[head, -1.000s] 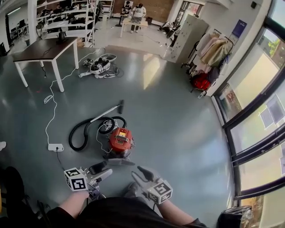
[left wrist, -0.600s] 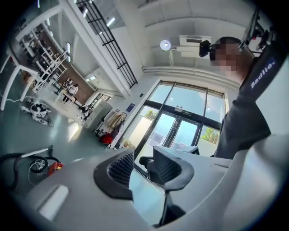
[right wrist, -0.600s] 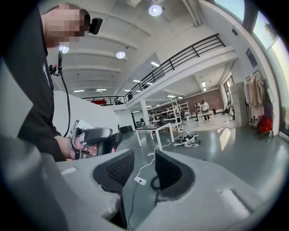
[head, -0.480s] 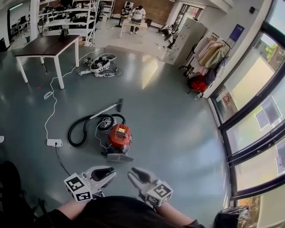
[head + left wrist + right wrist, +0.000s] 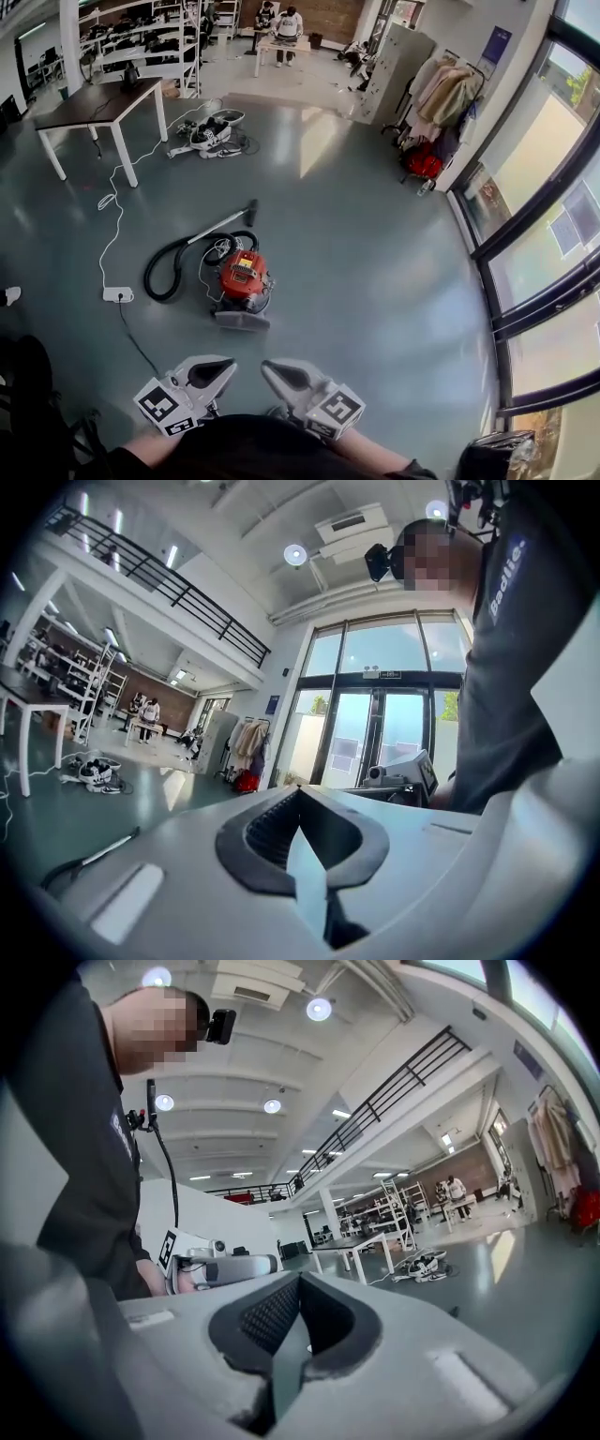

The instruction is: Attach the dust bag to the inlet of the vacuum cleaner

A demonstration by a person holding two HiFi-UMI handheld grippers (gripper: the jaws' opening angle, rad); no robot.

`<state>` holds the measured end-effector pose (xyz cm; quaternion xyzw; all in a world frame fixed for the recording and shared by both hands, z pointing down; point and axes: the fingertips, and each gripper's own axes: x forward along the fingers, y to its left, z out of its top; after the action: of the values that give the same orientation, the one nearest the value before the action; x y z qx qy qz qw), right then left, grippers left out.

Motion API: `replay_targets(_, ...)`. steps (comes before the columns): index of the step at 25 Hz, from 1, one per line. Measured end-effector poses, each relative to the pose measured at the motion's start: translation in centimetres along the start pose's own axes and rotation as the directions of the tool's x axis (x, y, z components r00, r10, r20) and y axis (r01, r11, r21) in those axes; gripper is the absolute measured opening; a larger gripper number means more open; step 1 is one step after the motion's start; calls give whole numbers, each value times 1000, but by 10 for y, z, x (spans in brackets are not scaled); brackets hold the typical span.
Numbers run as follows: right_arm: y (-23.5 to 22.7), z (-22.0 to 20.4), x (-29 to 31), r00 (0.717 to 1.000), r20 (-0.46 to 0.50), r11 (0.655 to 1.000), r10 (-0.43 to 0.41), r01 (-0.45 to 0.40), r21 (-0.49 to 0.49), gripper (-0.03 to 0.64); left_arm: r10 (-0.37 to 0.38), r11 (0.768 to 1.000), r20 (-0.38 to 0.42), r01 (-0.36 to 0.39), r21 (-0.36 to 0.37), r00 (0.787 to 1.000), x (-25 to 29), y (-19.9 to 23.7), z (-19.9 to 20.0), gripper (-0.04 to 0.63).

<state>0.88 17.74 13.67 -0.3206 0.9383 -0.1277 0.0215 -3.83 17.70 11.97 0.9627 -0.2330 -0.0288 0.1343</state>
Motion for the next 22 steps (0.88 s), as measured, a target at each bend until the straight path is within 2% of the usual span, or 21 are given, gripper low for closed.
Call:
replay_targets(5, 2, -15, -15, 997, -59, 999, 45, -46, -12, -6, 34, 999, -28, -34, 24, 999, 10, -18, -8, 9)
replay_targets(10, 19, -2, -12, 1000, -25, 997, 7, -9, -76, -6, 4, 994, -44, 1, 110, 999, 4, -31, -9, 9)
replay_targets(14, 24, 0, -11, 999, -23, 993, -23, 20, -115, -6, -40, 991, -46, 45, 122, 998, -2, -37, -7, 9)
replay_targets(18, 20, -7, -9, 998, -19, 993, -59, 57, -102, -8, -67, 990, -64, 74, 122, 996, -7, -37, -14, 9)
replay_targets(22, 29, -11, 4, 998, -24, 991, -56, 53, -119, -8, -84, 987, -83, 94, 128, 993, -18, -35, -19, 9)
